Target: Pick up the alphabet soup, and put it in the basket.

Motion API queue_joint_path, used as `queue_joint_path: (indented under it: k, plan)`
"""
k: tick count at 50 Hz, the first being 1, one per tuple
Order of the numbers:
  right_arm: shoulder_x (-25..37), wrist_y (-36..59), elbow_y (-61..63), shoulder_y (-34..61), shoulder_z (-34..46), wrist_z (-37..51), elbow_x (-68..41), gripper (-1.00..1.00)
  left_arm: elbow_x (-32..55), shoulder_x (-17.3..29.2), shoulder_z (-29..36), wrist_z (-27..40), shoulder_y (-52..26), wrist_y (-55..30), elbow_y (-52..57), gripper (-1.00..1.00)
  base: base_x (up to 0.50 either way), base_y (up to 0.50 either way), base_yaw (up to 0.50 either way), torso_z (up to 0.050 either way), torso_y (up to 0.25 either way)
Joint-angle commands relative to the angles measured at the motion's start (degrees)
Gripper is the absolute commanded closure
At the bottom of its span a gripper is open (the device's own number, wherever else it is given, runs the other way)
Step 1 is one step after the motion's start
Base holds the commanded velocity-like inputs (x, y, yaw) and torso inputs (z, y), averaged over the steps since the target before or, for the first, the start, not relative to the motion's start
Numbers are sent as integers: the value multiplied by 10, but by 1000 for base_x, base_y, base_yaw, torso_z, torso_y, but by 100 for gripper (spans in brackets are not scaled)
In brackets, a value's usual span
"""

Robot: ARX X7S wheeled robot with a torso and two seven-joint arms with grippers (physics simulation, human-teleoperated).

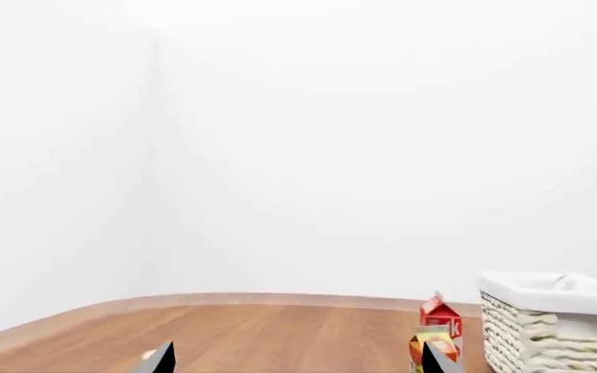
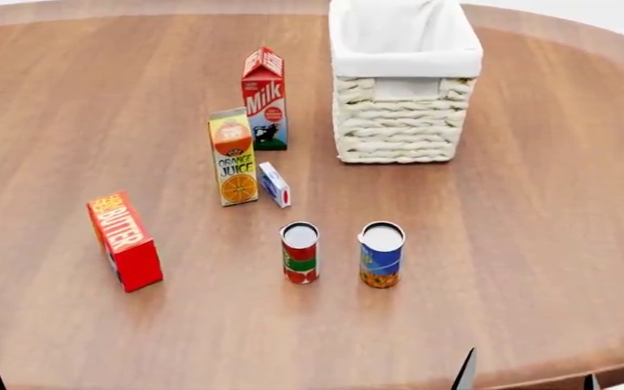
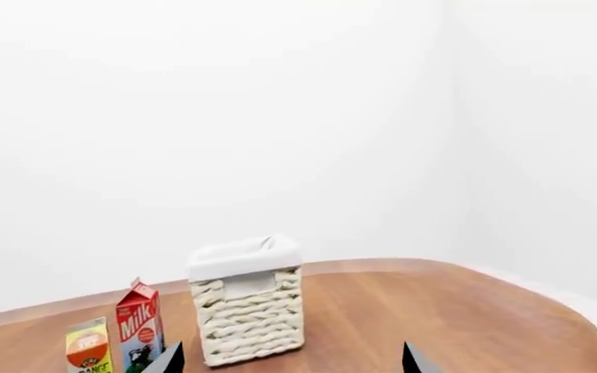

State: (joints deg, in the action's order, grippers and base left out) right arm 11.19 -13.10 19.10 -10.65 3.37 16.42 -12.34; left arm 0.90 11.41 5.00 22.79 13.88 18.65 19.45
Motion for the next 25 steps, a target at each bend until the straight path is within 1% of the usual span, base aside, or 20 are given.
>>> queue_joint_path:
  k: [1,25]
  plan:
    - [3,1,0,1,2,6,-4,-100,1,4,3,4,0,0,0,-100,0,-148,0,0,0]
    - [9,-2,-4,4,4,17,-10,-100,3,10,8,14,0,2,1,-100,0,-151,0,0,0]
